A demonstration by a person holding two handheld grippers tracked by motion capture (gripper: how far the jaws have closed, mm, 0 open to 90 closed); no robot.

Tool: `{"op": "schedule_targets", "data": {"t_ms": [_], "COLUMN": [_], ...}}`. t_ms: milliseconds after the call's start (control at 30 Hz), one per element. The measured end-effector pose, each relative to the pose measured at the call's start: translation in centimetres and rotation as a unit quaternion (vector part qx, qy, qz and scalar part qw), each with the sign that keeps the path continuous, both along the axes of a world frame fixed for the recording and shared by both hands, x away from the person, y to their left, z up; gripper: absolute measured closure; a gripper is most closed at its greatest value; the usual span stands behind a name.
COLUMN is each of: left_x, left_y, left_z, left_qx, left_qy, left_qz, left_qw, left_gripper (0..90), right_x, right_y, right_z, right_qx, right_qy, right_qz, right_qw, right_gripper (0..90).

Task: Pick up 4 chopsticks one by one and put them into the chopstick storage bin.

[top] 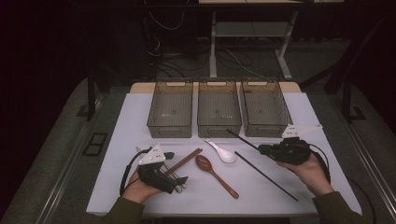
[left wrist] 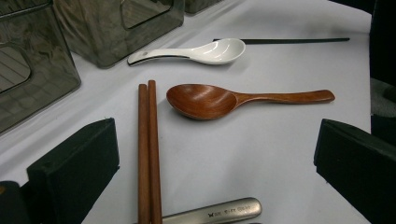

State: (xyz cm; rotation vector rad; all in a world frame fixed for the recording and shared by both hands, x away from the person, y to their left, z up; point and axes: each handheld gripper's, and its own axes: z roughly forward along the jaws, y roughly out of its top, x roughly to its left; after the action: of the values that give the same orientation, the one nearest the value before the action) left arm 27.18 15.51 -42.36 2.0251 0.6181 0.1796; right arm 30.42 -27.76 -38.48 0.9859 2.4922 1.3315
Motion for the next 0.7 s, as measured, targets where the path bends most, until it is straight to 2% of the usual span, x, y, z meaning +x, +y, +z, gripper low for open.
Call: {"op": "schedule_targets", "data": {"t_ms": [700], "left_x": [-0.1], "left_y": [-0.3], "left_z": [0.0], "left_qx": [-0.009], "left_qy": [0.001], "left_qz": [-0.004], "left_qw": [1.0], "left_gripper": [0.0], "right_x": [2.7], "right_y": [3.8], "right_z": [1.5], "right_qx": [-0.007], "right_qy": [-0.014], "right_qz": [0.014], "right_qw": [0.9998], "right_gripper": [85.7]}}
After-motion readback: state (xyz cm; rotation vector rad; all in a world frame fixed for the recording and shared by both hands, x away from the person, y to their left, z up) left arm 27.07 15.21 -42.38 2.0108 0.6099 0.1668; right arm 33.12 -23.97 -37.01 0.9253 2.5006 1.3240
